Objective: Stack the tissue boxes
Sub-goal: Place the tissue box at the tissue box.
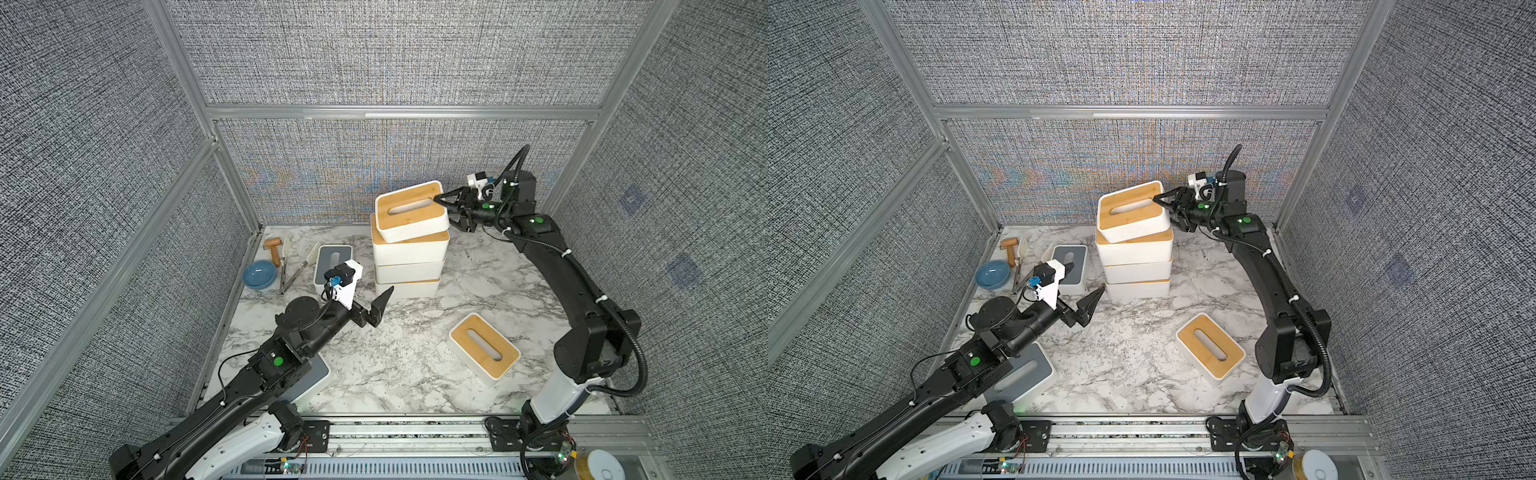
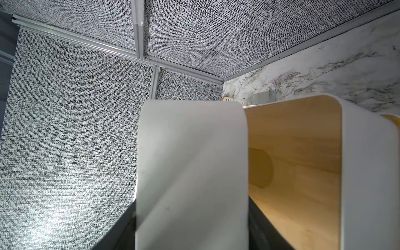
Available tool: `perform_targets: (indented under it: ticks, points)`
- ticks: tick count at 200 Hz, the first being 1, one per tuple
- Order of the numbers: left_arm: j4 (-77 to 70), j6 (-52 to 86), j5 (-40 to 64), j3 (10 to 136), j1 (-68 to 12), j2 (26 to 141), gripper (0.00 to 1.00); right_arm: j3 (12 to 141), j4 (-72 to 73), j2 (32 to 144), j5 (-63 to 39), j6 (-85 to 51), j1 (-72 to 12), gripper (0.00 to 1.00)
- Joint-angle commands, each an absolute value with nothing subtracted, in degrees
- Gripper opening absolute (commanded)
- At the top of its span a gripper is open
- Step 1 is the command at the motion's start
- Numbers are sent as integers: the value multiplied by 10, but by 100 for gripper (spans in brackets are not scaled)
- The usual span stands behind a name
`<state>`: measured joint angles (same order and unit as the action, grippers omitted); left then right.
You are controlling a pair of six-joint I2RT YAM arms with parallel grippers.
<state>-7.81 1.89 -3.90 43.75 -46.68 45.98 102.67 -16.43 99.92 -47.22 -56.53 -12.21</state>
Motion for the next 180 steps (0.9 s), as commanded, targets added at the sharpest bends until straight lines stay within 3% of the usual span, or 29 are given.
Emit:
perform_targets:
  ticks: [1, 91, 141, 180]
  points:
    - [-82, 18, -43, 447, -466, 466, 99, 1040, -169, 1002, -475, -544, -119, 56]
    - [-133, 88, -8, 528, -466, 547, 99, 1082, -225, 1029, -477, -516, -114, 69]
    - [-123, 103, -48, 556, -466, 574, 99, 1084, -241, 1031, -471, -505, -112, 73]
    - [-109, 115, -13, 589, -466, 580, 99, 1121, -293, 1043, -462, -469, -105, 90]
